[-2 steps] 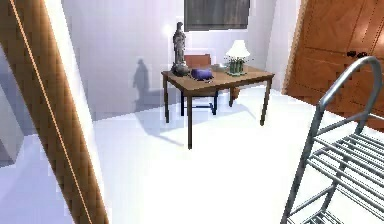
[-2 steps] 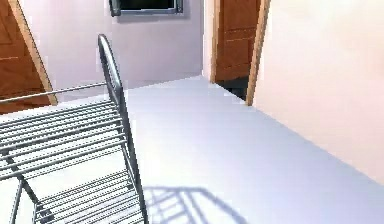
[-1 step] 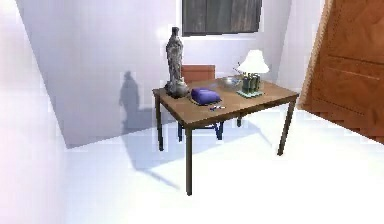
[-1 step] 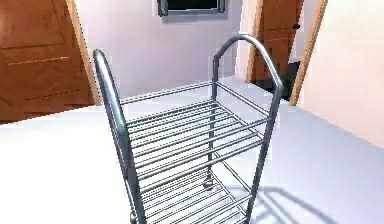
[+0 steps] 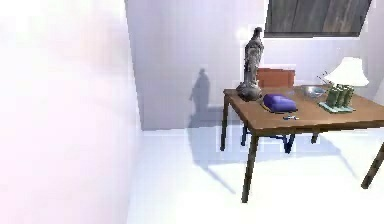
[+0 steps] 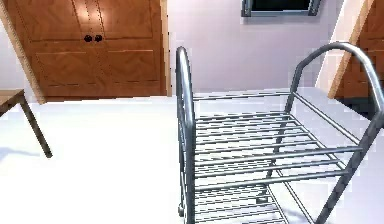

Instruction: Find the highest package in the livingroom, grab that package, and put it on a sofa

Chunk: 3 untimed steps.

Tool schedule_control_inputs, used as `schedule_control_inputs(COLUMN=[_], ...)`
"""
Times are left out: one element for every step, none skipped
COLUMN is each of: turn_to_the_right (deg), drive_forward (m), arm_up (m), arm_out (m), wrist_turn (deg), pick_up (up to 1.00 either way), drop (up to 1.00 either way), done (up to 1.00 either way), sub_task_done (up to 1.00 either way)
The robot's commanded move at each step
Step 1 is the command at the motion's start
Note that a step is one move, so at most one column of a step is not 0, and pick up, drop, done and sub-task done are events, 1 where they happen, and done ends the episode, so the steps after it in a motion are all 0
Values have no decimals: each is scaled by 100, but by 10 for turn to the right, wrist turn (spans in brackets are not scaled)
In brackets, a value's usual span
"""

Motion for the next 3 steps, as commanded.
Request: schedule_control_inputs(turn_to_the_right=[0, -30, 0], drive_forward=[100, 0, 75], arm_up=[0, 0, 0], arm_out=[0, 0, 0], wrist_turn=[0, 0, 0], pick_up=[0, 0, 0], drop=[0, 0, 0], done=[0, 0, 0], sub_task_done=[0, 0, 0])
